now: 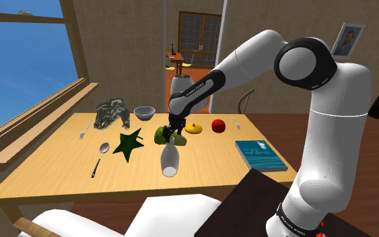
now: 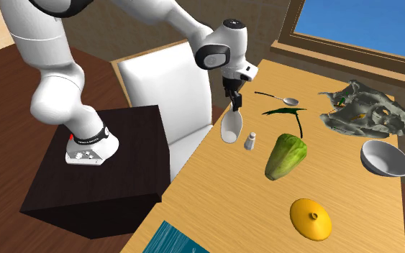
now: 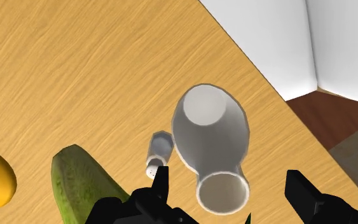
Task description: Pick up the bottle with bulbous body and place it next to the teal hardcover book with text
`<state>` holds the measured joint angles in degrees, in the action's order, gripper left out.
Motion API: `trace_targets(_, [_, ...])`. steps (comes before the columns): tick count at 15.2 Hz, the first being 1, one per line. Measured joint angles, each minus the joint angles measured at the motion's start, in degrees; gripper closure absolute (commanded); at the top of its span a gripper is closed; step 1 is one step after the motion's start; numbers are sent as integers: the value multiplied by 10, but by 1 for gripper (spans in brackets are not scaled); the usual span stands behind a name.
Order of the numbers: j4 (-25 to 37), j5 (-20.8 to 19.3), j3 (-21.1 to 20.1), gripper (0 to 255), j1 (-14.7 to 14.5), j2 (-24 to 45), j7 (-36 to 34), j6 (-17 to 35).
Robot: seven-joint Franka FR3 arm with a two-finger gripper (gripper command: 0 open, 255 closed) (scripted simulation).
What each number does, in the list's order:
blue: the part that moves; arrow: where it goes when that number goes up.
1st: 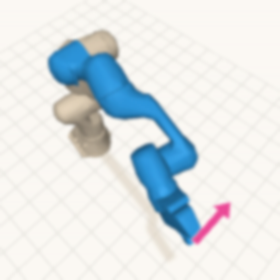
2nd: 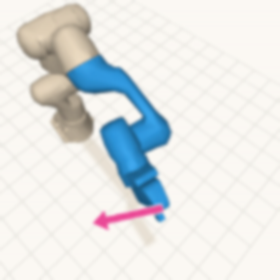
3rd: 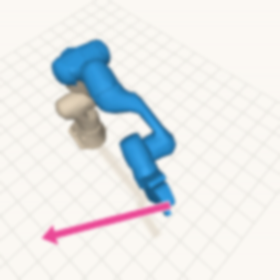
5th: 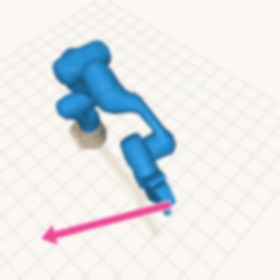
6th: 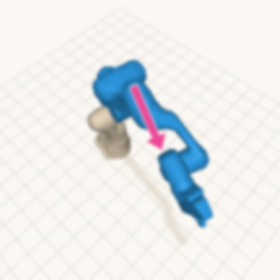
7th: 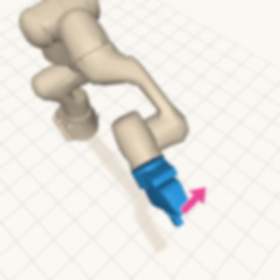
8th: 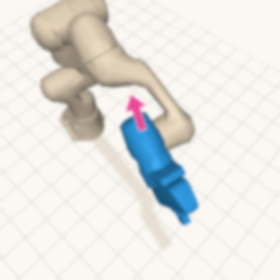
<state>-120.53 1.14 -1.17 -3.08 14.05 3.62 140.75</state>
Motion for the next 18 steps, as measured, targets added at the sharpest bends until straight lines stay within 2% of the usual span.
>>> trace_targets(7, [6,0,0,0,0,45,1,41])
trace_targets(13, [6,0,0,0,0,50,1,45])
trace_targets(14, [6,0,0,255,0,50,1,45])
trace_targets(18, [6,0,0,255,0,50,1,45])
